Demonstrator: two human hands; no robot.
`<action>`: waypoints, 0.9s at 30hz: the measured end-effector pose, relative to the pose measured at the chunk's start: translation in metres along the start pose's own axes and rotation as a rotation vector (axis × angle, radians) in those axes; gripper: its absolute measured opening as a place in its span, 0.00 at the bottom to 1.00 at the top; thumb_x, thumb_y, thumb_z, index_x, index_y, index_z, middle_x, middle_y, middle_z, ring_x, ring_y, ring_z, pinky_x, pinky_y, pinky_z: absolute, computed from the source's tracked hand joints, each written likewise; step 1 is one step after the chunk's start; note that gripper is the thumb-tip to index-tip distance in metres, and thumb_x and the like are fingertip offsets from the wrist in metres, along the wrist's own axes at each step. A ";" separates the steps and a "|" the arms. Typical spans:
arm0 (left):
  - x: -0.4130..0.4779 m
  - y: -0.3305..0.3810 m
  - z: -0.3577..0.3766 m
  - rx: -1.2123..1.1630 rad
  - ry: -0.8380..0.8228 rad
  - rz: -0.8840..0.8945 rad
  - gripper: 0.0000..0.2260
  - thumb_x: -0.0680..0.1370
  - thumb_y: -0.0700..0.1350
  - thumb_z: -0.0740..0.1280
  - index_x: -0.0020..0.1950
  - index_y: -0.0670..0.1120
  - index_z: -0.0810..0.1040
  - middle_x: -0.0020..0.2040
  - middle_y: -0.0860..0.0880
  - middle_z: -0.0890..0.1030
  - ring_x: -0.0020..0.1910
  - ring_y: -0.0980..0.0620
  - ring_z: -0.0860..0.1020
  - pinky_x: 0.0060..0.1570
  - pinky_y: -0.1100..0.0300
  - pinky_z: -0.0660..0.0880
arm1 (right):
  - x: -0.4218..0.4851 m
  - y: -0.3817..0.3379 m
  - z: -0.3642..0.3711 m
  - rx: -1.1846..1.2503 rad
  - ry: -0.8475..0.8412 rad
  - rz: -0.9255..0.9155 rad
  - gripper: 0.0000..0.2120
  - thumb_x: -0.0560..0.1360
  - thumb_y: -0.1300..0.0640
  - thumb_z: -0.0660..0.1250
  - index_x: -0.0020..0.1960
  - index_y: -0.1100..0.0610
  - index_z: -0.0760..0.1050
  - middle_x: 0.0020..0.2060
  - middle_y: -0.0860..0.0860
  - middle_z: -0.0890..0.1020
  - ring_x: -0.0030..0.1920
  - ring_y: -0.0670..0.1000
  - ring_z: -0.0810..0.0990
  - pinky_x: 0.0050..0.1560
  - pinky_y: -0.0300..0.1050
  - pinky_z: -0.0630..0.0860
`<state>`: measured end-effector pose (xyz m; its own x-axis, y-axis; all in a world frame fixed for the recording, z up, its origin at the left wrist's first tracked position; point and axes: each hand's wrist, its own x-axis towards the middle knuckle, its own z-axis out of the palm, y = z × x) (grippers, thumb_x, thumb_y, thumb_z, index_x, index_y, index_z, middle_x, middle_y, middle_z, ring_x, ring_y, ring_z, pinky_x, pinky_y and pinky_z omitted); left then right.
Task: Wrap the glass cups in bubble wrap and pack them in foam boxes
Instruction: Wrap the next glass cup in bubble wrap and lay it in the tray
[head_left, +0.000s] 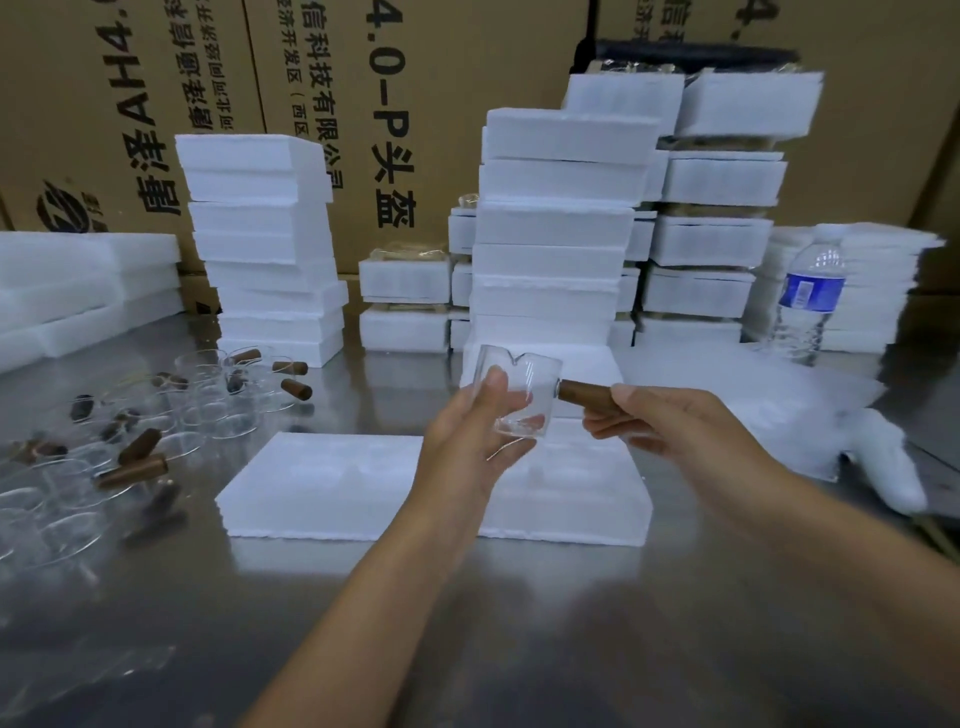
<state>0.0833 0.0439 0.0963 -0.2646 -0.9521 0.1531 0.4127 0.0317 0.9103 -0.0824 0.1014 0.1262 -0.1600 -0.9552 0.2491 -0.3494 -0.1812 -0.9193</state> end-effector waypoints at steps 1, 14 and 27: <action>0.001 -0.004 -0.001 -0.018 0.014 0.009 0.25 0.62 0.61 0.70 0.55 0.50 0.78 0.46 0.53 0.85 0.49 0.48 0.83 0.50 0.58 0.79 | 0.001 0.003 -0.003 -0.056 0.003 -0.012 0.13 0.78 0.53 0.59 0.43 0.51 0.82 0.39 0.46 0.85 0.43 0.42 0.82 0.51 0.40 0.71; -0.010 -0.005 -0.010 -0.185 0.098 -0.035 0.23 0.67 0.58 0.67 0.55 0.45 0.79 0.50 0.47 0.85 0.52 0.45 0.83 0.51 0.55 0.76 | 0.049 0.108 -0.085 -0.936 0.315 0.489 0.24 0.77 0.51 0.61 0.70 0.57 0.61 0.65 0.56 0.72 0.64 0.59 0.70 0.61 0.53 0.67; -0.007 -0.004 -0.010 -0.264 0.078 -0.015 0.26 0.62 0.59 0.69 0.55 0.45 0.80 0.52 0.45 0.84 0.54 0.45 0.82 0.52 0.54 0.76 | 0.050 0.110 -0.089 -0.914 0.473 0.279 0.07 0.72 0.50 0.71 0.47 0.53 0.80 0.47 0.51 0.82 0.51 0.55 0.78 0.52 0.48 0.72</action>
<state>0.0919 0.0474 0.0877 -0.2089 -0.9727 0.1006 0.6245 -0.0536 0.7792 -0.2110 0.0544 0.0646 -0.6149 -0.7124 0.3383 -0.7737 0.4620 -0.4335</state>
